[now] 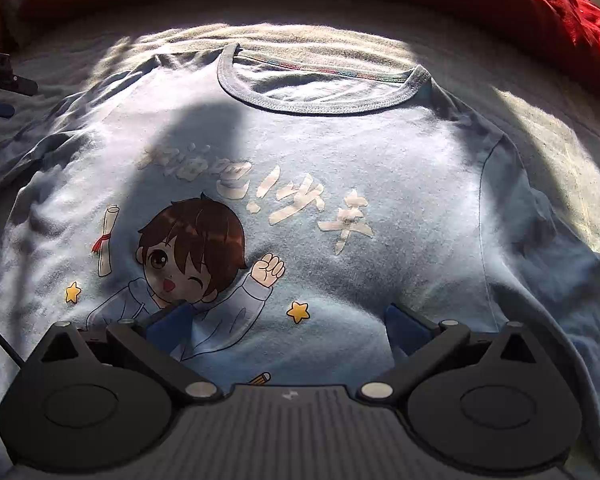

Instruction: Fold clothes

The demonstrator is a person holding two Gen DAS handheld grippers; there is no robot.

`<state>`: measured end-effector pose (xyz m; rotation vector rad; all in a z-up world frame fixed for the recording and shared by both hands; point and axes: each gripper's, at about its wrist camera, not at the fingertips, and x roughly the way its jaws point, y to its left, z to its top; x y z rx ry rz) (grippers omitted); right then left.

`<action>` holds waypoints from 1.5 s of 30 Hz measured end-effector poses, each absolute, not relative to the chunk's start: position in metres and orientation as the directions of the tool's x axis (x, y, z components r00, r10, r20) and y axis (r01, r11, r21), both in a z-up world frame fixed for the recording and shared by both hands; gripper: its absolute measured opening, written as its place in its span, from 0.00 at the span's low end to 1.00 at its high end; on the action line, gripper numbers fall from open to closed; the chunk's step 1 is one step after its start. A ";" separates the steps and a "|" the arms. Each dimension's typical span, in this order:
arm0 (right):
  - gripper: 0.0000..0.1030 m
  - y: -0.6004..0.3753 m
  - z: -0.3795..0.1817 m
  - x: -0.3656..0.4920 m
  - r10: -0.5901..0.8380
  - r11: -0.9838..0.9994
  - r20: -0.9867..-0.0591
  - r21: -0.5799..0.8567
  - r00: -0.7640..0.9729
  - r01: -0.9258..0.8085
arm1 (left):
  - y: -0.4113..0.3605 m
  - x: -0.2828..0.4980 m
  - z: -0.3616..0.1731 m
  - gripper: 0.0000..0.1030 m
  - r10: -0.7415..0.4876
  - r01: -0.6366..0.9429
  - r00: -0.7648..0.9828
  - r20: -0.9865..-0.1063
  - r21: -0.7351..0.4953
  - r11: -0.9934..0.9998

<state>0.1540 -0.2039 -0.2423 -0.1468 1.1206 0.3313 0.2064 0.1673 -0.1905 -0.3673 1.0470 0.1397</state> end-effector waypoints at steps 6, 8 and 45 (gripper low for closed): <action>1.00 -0.200 -0.244 0.150 0.160 0.954 -0.888 0.027 0.431 -0.299 | 0.113 0.190 -0.205 0.69 0.093 -0.287 0.458 -0.884 -0.048 0.957; 1.00 -0.200 -0.245 0.149 0.153 0.956 -0.884 0.020 0.441 -0.291 | 0.120 0.191 -0.219 0.69 0.105 -0.338 0.430 -0.897 -0.051 0.940; 1.00 0.112 -0.232 0.210 0.351 0.805 -0.864 0.082 0.361 -0.587 | 0.342 0.102 -0.235 0.91 0.140 -0.409 0.485 -0.863 -0.082 0.909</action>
